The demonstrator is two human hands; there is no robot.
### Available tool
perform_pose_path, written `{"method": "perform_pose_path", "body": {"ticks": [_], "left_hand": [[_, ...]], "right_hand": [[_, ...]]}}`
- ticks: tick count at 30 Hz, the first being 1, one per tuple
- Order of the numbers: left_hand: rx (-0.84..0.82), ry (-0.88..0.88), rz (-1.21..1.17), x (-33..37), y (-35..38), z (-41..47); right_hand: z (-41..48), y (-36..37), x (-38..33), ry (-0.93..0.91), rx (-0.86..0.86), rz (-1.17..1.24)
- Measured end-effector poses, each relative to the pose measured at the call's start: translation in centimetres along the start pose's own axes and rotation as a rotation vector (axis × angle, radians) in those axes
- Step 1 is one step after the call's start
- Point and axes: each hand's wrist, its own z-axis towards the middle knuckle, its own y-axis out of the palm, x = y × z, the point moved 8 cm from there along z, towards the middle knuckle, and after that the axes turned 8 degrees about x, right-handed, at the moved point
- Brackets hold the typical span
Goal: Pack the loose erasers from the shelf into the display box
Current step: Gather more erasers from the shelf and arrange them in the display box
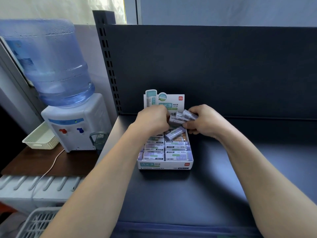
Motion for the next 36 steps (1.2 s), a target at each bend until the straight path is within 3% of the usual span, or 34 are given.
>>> {"method": "perform_pose_path", "body": {"ticks": [12,30,36], "left_hand": [[0.029,0.043,0.076,0.7,0.0,0.6],[-0.018,-0.009,-0.297,-1.1,0.3,0.1],[0.045,-0.003,-0.214,-0.7,0.5,0.1]], "right_hand": [[0.0,-0.1,0.1,0.041,0.003,0.033],[0.3,-0.6,0.9,0.062,0.016,0.053],[0.4,-0.5,0.9,0.056,0.019,0.042]]}}
